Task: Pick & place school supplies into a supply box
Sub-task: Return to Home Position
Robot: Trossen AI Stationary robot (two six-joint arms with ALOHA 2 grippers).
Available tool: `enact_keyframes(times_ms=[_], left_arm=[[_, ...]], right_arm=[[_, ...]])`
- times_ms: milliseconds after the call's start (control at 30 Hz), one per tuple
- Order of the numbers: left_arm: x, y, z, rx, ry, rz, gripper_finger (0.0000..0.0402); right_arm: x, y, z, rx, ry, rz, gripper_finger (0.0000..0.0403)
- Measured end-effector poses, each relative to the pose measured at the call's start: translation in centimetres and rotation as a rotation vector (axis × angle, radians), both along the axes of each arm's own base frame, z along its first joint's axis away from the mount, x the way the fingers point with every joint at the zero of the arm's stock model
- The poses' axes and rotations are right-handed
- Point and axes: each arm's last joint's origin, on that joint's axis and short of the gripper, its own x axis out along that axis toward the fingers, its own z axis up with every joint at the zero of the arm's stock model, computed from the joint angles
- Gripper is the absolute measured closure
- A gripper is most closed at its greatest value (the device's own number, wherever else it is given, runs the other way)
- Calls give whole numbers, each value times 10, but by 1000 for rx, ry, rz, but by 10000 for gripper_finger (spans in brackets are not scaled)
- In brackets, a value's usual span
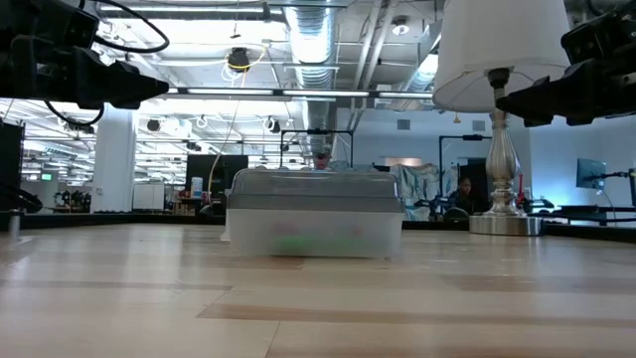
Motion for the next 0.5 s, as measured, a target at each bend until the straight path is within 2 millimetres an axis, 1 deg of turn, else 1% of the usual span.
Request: enact_keyframes(times_ms=[500], left_arm=[[0, 0, 0, -1, 0, 0, 251]], right_arm=[[0, 0, 0, 0, 0, 0, 276]])
